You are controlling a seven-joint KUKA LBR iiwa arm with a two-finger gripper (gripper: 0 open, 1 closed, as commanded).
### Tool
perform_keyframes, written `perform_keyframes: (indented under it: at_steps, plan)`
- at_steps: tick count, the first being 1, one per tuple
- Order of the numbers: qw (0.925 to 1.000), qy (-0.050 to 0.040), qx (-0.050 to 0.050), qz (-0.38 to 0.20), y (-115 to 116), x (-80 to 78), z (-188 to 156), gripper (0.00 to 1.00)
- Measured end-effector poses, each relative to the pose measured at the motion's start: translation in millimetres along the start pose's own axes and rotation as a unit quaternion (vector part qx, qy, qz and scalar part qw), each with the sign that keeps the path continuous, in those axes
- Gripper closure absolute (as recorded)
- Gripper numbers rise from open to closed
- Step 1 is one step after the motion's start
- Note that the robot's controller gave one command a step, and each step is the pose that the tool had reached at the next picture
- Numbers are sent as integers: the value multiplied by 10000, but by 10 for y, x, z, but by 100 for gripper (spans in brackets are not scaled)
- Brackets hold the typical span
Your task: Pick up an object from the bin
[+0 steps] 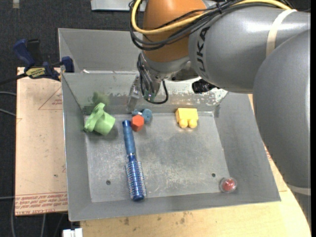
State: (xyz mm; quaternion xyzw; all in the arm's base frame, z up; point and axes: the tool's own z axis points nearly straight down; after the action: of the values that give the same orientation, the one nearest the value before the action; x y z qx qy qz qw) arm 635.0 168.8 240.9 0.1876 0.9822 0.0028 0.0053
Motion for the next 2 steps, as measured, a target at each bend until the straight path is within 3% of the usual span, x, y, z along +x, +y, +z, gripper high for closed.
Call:
perform_keyframes:
  at_steps: [1,2]
  plan:
    - [9776,56,24,-2103,104,177,394,100]
    - [9779,46,18,-2091,102,168,383,0]
